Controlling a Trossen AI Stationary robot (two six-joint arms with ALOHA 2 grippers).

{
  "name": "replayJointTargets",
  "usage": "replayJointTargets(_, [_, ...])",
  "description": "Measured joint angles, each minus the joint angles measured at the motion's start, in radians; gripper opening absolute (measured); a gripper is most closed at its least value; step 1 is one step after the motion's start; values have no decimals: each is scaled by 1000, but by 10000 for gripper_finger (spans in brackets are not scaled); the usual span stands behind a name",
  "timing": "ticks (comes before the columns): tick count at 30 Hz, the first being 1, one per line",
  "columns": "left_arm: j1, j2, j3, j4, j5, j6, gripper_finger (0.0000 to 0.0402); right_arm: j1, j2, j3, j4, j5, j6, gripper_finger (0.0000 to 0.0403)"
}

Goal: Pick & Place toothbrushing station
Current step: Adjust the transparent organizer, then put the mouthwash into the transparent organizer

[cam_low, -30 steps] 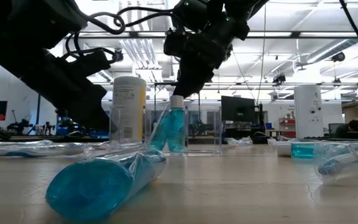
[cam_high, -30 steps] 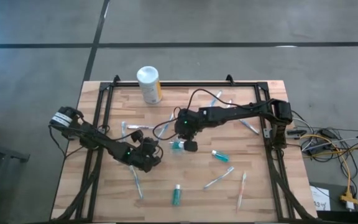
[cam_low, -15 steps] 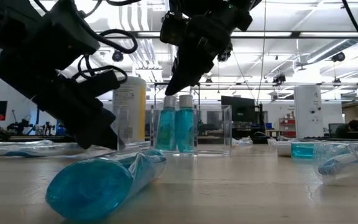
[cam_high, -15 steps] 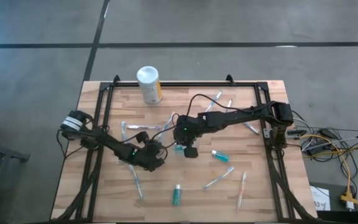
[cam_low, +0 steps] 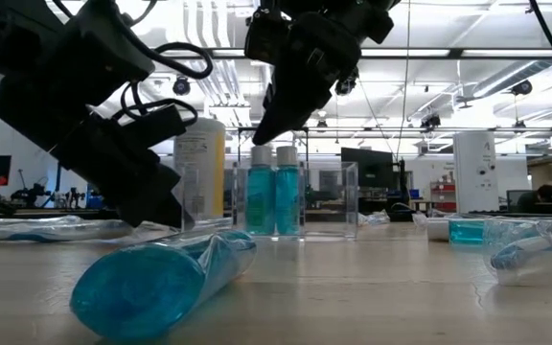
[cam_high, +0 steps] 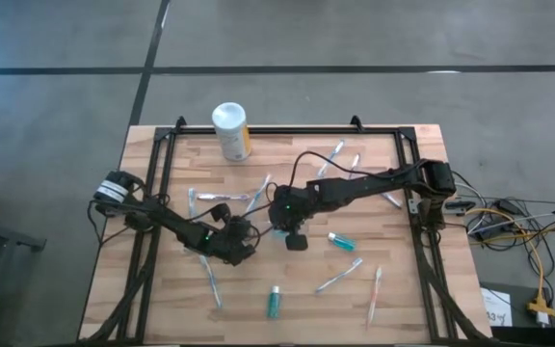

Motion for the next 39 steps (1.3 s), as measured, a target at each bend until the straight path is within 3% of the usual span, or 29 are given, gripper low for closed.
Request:
replayJointTargets(18, [0,-3,2,-1,0,12,8,-2,-11,29,11,0,-23,9])
replayJointTargets(26, [-2,-44,8,-29,8,26,13,-1,-31,83,-98,1,-53,9])
replayJointTargets(39, [-20,-199,5,-198,101,26,14,22,-272,18,-69,-17,-129,9])
